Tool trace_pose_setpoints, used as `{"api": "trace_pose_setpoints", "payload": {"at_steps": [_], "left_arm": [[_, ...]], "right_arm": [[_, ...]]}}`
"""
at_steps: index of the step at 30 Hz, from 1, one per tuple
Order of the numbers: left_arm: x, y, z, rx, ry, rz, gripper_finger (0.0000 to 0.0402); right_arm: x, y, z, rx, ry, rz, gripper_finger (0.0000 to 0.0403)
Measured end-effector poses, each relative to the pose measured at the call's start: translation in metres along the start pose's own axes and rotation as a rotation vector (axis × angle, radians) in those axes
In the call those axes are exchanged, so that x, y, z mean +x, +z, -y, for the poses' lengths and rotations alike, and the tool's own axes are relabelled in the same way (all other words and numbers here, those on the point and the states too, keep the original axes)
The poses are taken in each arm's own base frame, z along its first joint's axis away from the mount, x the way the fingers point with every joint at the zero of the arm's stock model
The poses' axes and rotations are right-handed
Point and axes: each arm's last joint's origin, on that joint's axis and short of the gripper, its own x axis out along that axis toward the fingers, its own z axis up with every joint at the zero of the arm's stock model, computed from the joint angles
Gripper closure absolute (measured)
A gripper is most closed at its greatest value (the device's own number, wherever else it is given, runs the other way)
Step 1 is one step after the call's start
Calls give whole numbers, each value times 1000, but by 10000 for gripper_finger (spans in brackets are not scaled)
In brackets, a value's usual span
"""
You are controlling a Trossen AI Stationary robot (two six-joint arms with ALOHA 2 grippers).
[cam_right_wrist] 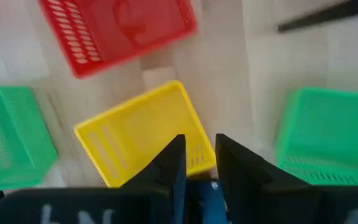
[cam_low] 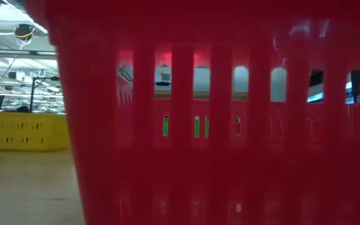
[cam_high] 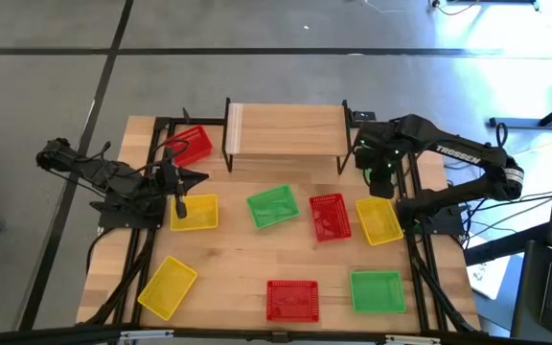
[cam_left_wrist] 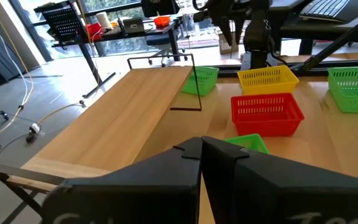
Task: Stack baskets on shelf by color
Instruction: Put the top right yellow bin on the shelf
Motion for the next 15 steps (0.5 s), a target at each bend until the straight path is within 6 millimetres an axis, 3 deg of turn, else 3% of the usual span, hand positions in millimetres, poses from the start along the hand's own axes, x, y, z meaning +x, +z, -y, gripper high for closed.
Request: {"api": "trace_pose_setpoints", "payload": {"at_steps": [6,15], "left_arm": [[0,0,0,2,-3,0,401],[1,19,2,30,-61,-55,401]], "right_arm": [[4,4,-13,-116,46,36,318],[59,-8,-23,-176,98,-105,329]]}}
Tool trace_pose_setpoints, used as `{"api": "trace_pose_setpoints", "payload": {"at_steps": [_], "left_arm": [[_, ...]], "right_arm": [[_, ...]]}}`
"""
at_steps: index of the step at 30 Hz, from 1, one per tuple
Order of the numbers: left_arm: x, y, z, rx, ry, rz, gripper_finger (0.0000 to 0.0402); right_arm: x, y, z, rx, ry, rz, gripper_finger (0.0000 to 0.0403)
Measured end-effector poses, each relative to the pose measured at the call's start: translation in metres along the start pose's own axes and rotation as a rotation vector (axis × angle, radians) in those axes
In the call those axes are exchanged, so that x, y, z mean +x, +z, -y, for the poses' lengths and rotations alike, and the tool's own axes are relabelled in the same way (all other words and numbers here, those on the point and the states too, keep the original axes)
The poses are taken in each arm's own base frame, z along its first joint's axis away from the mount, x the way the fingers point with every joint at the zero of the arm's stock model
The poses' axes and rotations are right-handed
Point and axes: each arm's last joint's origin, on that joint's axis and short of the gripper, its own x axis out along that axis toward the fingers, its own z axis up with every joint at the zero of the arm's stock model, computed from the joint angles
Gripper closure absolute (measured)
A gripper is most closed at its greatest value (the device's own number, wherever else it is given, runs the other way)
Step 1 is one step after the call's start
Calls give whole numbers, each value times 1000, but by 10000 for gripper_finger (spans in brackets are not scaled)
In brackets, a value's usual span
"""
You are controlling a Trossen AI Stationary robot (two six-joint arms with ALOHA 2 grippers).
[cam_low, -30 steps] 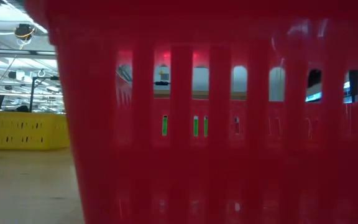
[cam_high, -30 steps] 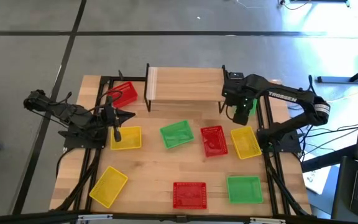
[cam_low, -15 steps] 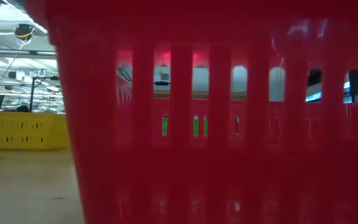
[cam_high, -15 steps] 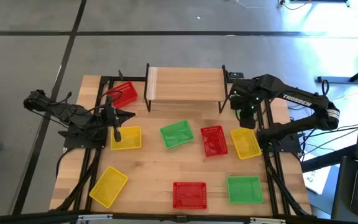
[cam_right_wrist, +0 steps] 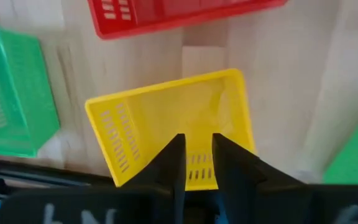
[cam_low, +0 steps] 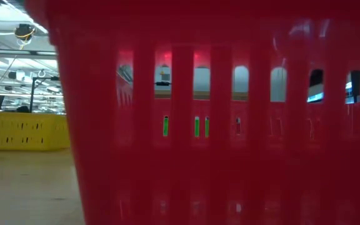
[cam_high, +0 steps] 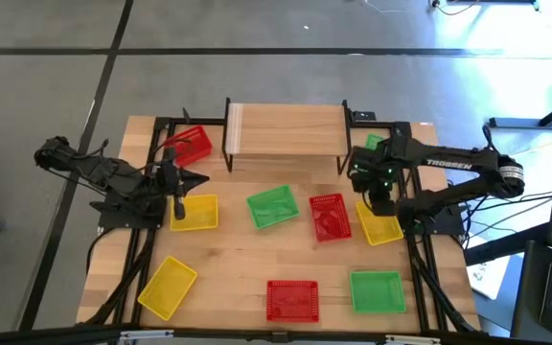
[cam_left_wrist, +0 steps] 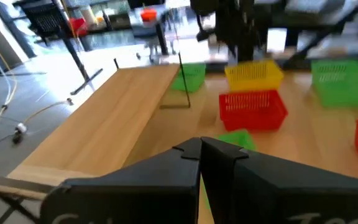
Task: Stack baskets on shelf by color
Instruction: Put the top right yellow bin on the shelf
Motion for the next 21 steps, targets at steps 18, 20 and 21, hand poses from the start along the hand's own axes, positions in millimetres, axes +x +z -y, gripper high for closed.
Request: {"api": "trace_pose_setpoints", "payload": {"at_steps": [18,20,21], "left_arm": [[30,48,7,-157,-85,-336,401],[32,48,7,-160,-97,-349,401],[33,47,7,-161,-93,-353,401]], "right_arm": [[45,-3,11,5,-148,2,337],[48,-4,13,9,-187,-7,337],[50,-4,13,8,-192,-3,337]]}}
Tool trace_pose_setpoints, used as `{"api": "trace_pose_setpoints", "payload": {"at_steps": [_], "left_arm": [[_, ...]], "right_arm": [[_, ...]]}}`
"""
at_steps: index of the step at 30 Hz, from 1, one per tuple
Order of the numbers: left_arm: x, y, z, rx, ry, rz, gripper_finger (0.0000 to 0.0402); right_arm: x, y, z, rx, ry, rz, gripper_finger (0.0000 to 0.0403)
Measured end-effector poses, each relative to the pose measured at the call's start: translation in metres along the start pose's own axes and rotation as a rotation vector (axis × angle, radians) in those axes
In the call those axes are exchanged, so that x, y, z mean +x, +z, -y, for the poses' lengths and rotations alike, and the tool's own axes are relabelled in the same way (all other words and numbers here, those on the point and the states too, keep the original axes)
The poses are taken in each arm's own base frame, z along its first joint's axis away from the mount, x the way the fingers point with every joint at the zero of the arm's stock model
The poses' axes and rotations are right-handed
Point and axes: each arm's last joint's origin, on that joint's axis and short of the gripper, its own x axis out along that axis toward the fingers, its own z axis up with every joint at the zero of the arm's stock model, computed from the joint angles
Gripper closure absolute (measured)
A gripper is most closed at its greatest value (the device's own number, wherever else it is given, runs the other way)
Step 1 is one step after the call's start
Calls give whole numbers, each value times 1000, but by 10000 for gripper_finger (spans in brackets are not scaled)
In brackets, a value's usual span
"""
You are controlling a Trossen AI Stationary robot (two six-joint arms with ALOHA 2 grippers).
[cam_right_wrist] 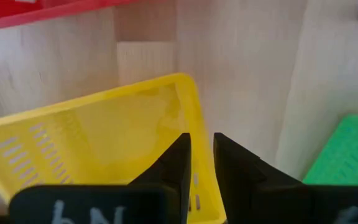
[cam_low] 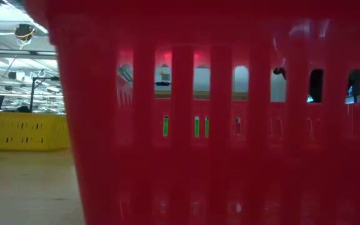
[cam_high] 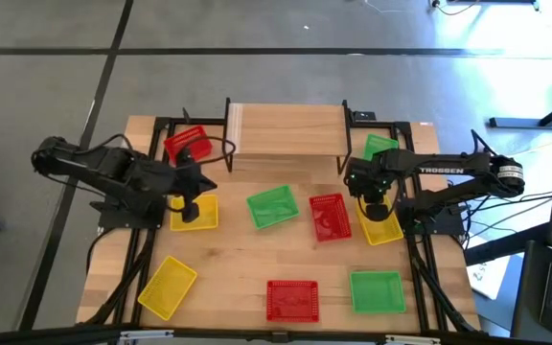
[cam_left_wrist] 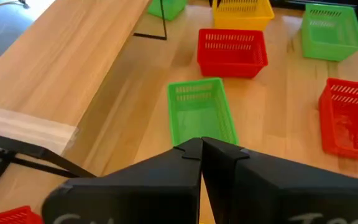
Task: Stack baskets on shelf by color
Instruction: Put the top right yellow bin on the shelf
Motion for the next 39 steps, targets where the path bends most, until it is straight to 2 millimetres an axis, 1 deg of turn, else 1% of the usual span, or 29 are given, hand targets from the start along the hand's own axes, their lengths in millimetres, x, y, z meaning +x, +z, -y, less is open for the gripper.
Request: {"api": "trace_pose_setpoints", "payload": {"at_steps": [4,14,23,25,28,30,32,34,36,39], "left_arm": [[1,0,0,-2,5,-2,401],[1,0,0,-2,4,-2,401],[1,0,0,-2,3,-2,401],[1,0,0,-1,3,-1,401],[1,0,0,-1,-3,-4,401],[1,0,0,-1,-14,-7,401],[1,0,0,5,-21,-9,401],[1,0,0,6,-22,-10,401],[1,0,0,6,-22,-10,401],[1,0,0,7,-22,-10,401]], "right_arm": [[7,-2,0,-4,0,-1,337],[10,1,0,-26,1,5,337],[32,12,4,-25,25,-83,338],[36,14,5,-13,28,-92,348],[37,15,5,34,33,-97,387],[37,15,4,57,58,-88,394],[34,16,2,80,116,-89,396],[26,19,2,94,148,-85,398],[14,23,2,112,154,-96,399],[-13,31,3,125,152,-93,400]]}}
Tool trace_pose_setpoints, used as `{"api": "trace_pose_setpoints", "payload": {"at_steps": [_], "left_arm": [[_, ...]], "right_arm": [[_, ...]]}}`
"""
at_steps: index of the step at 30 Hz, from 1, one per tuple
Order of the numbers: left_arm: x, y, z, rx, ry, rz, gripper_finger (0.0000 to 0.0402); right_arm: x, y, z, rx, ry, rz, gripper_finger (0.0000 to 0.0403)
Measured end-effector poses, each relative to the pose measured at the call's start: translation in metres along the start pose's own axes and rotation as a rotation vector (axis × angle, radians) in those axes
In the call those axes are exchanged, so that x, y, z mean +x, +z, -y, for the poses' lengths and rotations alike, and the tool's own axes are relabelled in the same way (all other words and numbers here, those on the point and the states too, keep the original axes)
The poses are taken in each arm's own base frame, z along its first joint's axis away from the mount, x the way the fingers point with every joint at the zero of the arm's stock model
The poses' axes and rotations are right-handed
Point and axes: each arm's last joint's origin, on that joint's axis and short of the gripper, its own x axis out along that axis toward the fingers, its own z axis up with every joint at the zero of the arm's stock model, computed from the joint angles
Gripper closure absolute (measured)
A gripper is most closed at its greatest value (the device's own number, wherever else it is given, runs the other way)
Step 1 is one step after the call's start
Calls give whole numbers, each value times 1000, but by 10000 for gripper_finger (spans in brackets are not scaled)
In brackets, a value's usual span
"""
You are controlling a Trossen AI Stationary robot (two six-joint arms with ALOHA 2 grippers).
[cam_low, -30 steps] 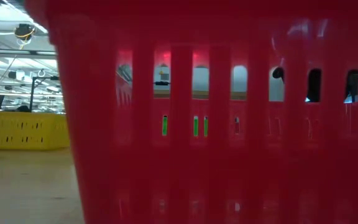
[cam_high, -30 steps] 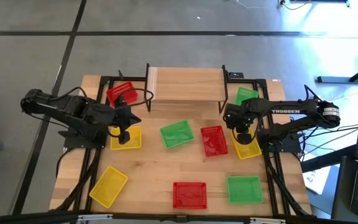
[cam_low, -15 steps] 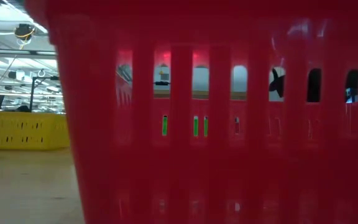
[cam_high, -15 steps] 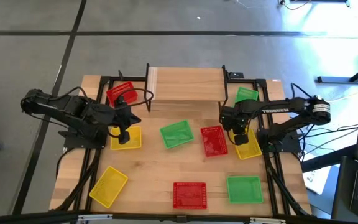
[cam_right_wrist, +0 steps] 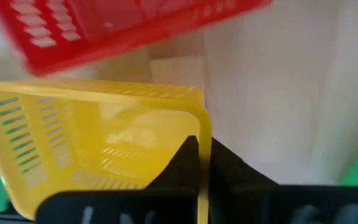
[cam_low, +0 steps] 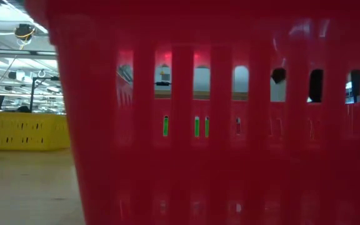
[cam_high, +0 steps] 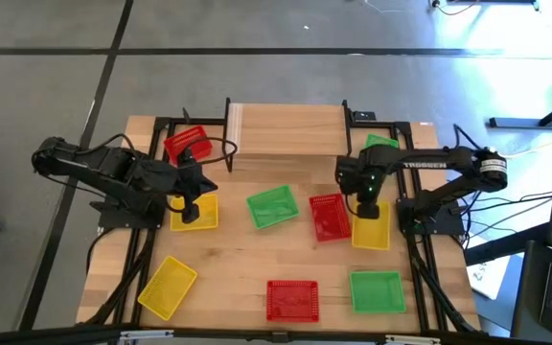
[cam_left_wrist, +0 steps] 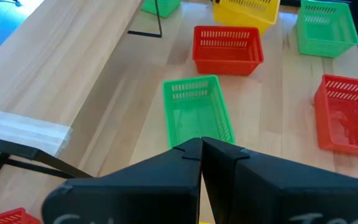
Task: Stack baskets on shelf by color
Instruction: Put the top right yellow bin on the shelf
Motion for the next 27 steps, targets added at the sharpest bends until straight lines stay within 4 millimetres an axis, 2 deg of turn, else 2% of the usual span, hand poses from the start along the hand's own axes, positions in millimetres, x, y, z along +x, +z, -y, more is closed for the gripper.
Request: {"api": "trace_pose_setpoints", "payload": {"at_steps": [9,17,22,27], "left_arm": [[0,0,0,2,1,-4,401],[0,-1,0,4,3,-8,401],[0,0,0,1,2,-4,401],[-1,0,-1,-6,1,10,401]], "right_arm": [[-93,4,-15,8,-19,93,401],[-176,0,-21,32,-225,334,402],[-217,11,-12,51,-365,465,403],[-244,37,9,-43,-437,523,403]]}}
